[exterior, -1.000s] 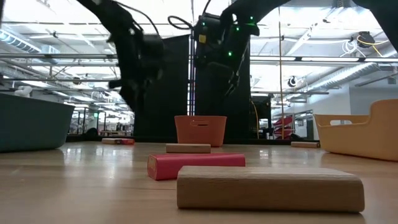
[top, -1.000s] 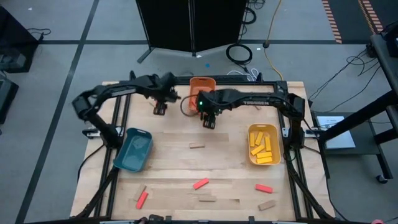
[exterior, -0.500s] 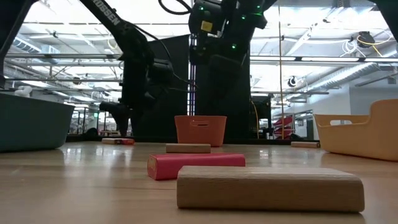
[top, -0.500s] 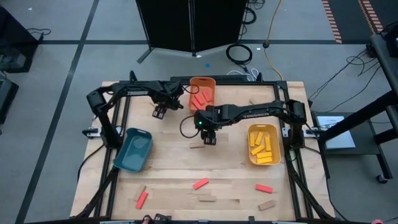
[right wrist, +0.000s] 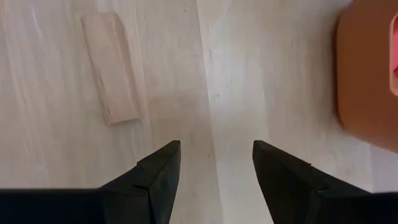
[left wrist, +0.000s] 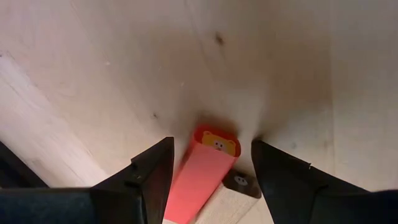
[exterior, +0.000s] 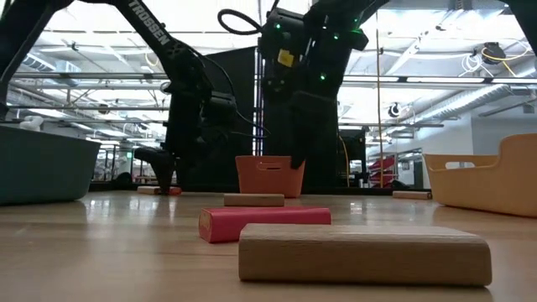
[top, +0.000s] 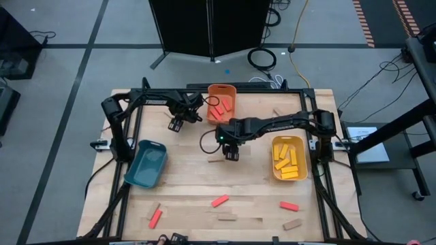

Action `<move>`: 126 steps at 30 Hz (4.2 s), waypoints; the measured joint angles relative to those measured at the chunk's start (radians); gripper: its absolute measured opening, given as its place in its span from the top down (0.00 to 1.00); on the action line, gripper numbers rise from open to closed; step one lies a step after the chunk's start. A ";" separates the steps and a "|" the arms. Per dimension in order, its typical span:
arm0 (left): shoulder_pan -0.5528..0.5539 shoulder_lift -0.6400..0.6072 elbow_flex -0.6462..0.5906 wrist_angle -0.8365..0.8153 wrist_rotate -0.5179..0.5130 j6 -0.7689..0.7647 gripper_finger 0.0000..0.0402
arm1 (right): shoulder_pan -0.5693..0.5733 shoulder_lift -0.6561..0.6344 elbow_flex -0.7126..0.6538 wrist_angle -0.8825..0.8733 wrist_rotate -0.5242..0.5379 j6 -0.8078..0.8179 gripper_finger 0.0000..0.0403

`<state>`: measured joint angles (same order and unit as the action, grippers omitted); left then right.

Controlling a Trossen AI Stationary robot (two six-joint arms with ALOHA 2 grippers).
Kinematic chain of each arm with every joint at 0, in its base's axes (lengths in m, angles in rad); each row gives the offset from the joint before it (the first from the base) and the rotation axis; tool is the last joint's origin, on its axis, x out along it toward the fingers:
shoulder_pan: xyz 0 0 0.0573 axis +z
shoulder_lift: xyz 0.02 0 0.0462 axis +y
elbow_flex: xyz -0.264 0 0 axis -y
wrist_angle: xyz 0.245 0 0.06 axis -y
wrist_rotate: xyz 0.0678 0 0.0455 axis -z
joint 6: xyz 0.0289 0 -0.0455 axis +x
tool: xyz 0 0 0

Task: Sort blocks
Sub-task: Put the top orange block into the orange bin, then put the bottom right orange block into the orange bin

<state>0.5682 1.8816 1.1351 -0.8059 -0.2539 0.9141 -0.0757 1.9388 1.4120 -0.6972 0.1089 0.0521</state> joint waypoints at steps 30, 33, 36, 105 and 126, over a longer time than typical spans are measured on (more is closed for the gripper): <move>0.002 -0.128 0.118 0.009 0.084 -0.061 0.75 | 0.000 0.000 -0.013 -0.060 -0.001 0.041 0.52; 0.026 -0.197 0.139 0.025 0.238 -0.098 0.76 | 0.000 0.000 -0.013 -0.064 -0.001 0.042 0.52; 0.057 -0.269 0.139 0.093 0.466 -0.142 0.76 | 0.000 0.000 -0.013 -0.063 -0.001 0.042 0.52; -0.504 -1.432 -0.709 0.870 0.618 -1.007 0.41 | 0.305 0.001 0.195 -0.665 -0.457 0.687 0.52; -0.965 -1.262 -0.671 0.996 0.420 -0.913 0.41 | 0.799 0.020 0.294 -0.455 0.199 1.064 0.52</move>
<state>-0.3969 0.6192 0.4645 0.1903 0.1657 0.0013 0.7237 1.9587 1.7058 -1.1524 0.3077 1.1161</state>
